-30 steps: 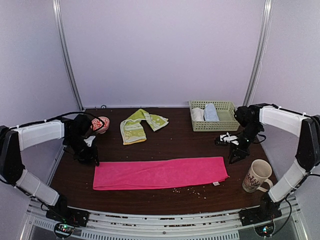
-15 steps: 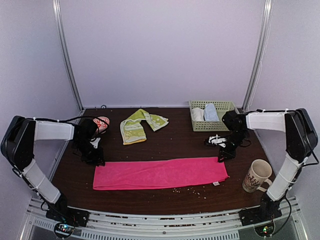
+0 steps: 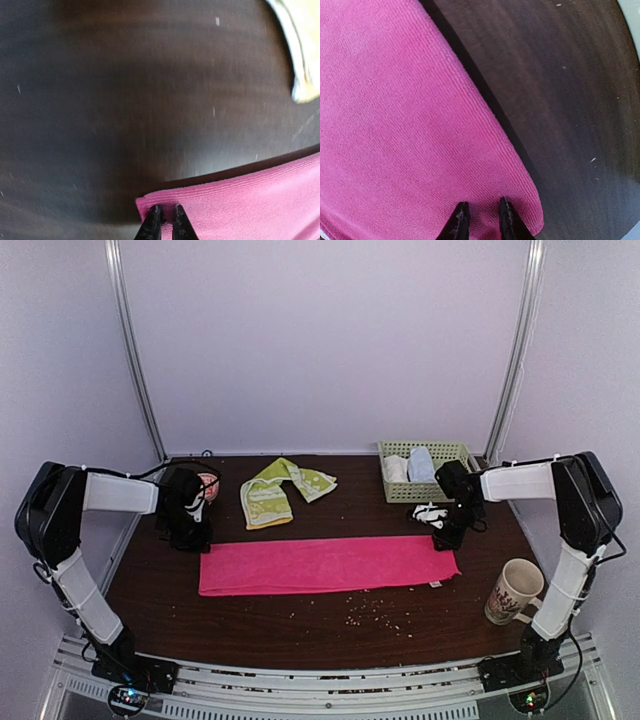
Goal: Roll the towels
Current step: Adjust the towel at the center of the board.
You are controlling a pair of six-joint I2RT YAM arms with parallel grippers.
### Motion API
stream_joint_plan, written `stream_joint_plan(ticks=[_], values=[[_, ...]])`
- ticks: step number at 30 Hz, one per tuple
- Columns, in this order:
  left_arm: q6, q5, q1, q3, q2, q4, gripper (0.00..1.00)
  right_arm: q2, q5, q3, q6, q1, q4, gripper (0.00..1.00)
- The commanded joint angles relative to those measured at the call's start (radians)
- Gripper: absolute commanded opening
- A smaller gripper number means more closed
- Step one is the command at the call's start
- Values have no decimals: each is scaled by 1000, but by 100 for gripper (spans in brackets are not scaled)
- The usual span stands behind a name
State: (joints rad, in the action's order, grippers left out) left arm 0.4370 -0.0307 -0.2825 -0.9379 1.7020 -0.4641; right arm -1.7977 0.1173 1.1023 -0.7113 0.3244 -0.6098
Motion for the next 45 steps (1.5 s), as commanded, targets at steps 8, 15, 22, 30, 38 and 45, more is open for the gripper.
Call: stream_joint_plan(ticks=[8, 15, 22, 30, 38, 45], values=[[73, -49, 5, -25, -139, 28, 32, 80, 170, 73, 22, -14, -26, 28], [107, -195, 5, 104, -258, -146, 35, 102, 210, 22, 27, 3, 9, 29], [130, -242, 6, 179, -323, -222, 30, 81, 209, 14, 16, 24, 7, 29], [130, -277, 5, 226, -273, -173, 33, 74, 195, -2, 4, 40, 14, 29], [120, -274, 6, 224, -223, -128, 23, 69, 189, -9, 1, 39, 17, 29], [102, -239, 5, 212, -220, -151, 0, 51, 159, -15, 2, 42, 22, 29]])
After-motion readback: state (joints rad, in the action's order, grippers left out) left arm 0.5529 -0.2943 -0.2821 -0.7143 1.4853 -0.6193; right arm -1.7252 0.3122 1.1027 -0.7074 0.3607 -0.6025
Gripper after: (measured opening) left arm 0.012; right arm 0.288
